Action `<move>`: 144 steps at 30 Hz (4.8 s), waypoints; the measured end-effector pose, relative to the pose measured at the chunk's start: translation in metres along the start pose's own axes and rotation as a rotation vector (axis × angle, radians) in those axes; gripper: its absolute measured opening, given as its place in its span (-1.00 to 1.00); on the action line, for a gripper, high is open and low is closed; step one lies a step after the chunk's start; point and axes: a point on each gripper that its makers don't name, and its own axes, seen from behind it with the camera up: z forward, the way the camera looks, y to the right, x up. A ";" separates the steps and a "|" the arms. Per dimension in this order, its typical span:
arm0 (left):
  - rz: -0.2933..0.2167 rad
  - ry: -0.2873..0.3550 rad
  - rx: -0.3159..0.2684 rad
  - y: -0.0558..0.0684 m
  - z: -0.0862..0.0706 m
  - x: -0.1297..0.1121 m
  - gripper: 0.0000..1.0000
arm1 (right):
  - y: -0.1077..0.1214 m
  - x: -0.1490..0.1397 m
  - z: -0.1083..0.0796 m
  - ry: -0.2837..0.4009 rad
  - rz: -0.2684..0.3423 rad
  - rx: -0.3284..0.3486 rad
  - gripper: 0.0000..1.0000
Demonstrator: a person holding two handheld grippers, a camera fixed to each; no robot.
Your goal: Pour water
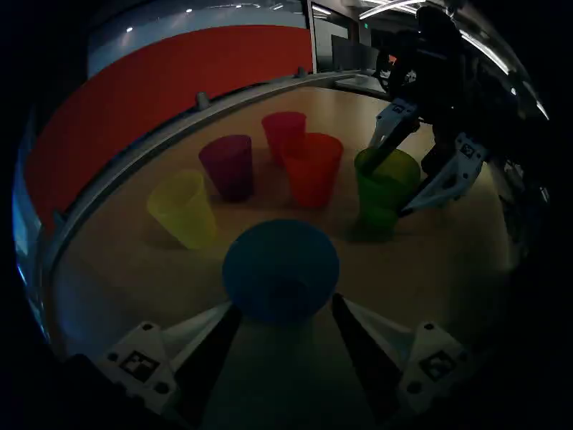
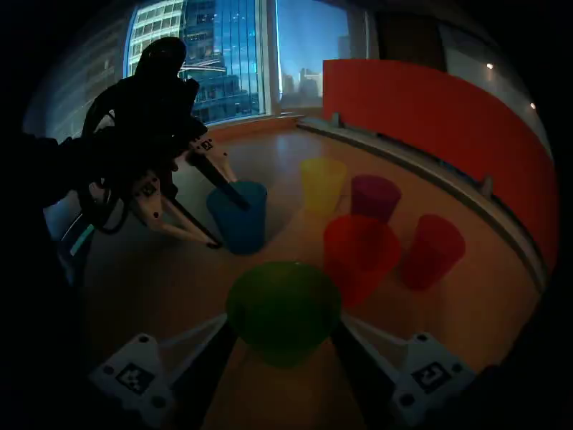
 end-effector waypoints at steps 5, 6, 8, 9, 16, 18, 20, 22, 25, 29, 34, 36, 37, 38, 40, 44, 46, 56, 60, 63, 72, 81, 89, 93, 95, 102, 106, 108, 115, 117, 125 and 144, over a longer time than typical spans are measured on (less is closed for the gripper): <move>-0.010 -0.006 0.005 0.002 -0.005 -0.007 0.78 | 0.000 -0.002 0.001 -0.001 0.007 -0.004 0.74; -0.011 -0.006 0.006 0.002 -0.007 -0.008 0.78 | 0.000 -0.002 0.001 -0.001 0.009 -0.004 0.75; -0.013 -0.004 0.008 0.003 -0.010 -0.009 0.78 | 0.000 -0.003 0.000 -0.001 0.011 -0.005 0.75; -0.013 -0.003 0.009 0.004 -0.011 -0.009 0.79 | 0.000 -0.004 0.000 -0.002 0.012 -0.005 0.75; -0.024 0.013 0.010 0.010 -0.021 -0.010 0.79 | -0.005 -0.009 0.000 -0.011 0.016 -0.002 0.85; -0.029 0.017 0.011 0.011 -0.023 -0.010 0.79 | -0.005 -0.010 0.000 -0.012 0.018 -0.004 0.91; -0.034 0.020 0.015 0.011 -0.026 -0.011 0.80 | -0.005 -0.012 -0.001 -0.018 0.019 -0.011 0.98; -0.040 0.026 0.021 0.010 -0.029 -0.011 0.80 | -0.004 -0.015 -0.003 -0.022 0.019 -0.020 1.00; -0.049 0.035 0.030 0.009 -0.035 -0.012 0.80 | -0.003 -0.018 -0.008 -0.023 0.022 -0.034 1.00; -0.062 0.048 0.045 0.007 -0.044 -0.014 0.80 | -0.004 -0.020 -0.017 -0.018 0.028 -0.048 1.00; -0.081 0.069 0.062 0.009 -0.055 -0.016 0.80 | -0.005 -0.021 -0.031 -0.004 0.034 -0.075 1.00; -0.090 0.076 0.068 0.010 -0.059 -0.018 0.80 | -0.006 -0.021 -0.037 0.005 0.038 -0.086 1.00; -0.095 0.079 0.074 0.011 -0.061 -0.019 0.80 | -0.007 -0.020 -0.041 0.011 0.041 -0.091 1.00; -0.100 0.081 0.080 0.011 -0.063 -0.020 0.80 | -0.008 -0.019 -0.044 0.018 0.043 -0.096 0.99; -0.108 0.091 0.094 0.012 -0.069 -0.020 0.80 | -0.010 -0.019 -0.050 0.030 0.048 -0.109 1.00; -0.124 0.117 0.125 0.013 -0.082 -0.019 0.80 | -0.011 -0.020 -0.064 0.051 0.057 -0.139 0.99; -0.134 0.134 0.136 0.015 -0.088 -0.018 0.80 | -0.011 -0.019 -0.072 0.063 0.064 -0.154 0.99; -0.156 0.194 0.191 0.021 -0.112 -0.015 0.80 | -0.013 -0.013 -0.104 0.132 0.098 -0.214 1.00; -0.158 0.229 0.223 0.018 -0.120 -0.008 0.80 | -0.011 -0.006 -0.115 0.161 0.107 -0.238 0.99; -0.169 0.266 0.262 0.010 -0.127 0.000 0.80 | -0.004 0.006 -0.125 0.198 0.123 -0.266 0.99; -0.177 0.365 0.378 -0.010 -0.144 0.020 0.80 | 0.024 0.037 -0.157 0.314 0.134 -0.388 0.99; -0.194 0.481 0.503 -0.033 -0.178 0.038 0.80 | 0.042 0.056 -0.172 0.388 0.134 -0.496 0.99; -0.250 0.579 0.612 -0.051 -0.209 0.045 0.80 | 0.066 0.068 -0.192 0.479 0.158 -0.628 0.99; -0.270 0.613 0.646 -0.053 -0.216 0.046 0.80 | 0.075 0.073 -0.203 0.534 0.166 -0.691 0.99; -0.285 0.617 0.660 -0.056 -0.217 0.044 0.80 | 0.080 0.073 -0.207 0.553 0.169 -0.718 0.99; -0.353 0.672 0.700 -0.062 -0.225 0.044 0.80 | 0.097 0.072 -0.230 0.614 0.206 -0.835 0.99; -0.365 0.690 0.729 -0.065 -0.228 0.044 0.80 | 0.104 0.063 -0.235 0.625 0.238 -0.887 0.99; -0.364 0.692 0.749 -0.067 -0.228 0.043 0.80 | 0.107 0.059 -0.238 0.629 0.253 -0.911 0.98; -0.371 0.699 0.782 -0.070 -0.224 0.043 0.80 | 0.113 0.050 -0.251 0.675 0.307 -0.979 0.99; -0.382 0.705 0.783 -0.071 -0.223 0.043 0.80 | 0.111 0.050 -0.250 0.687 0.314 -0.975 0.98; -0.389 0.728 0.819 -0.077 -0.227 0.045 0.80 | 0.108 0.049 -0.248 0.708 0.339 -0.956 0.99; -0.316 0.715 0.927 -0.091 -0.208 0.017 0.80 | 0.112 0.044 -0.241 0.656 0.349 -0.977 0.98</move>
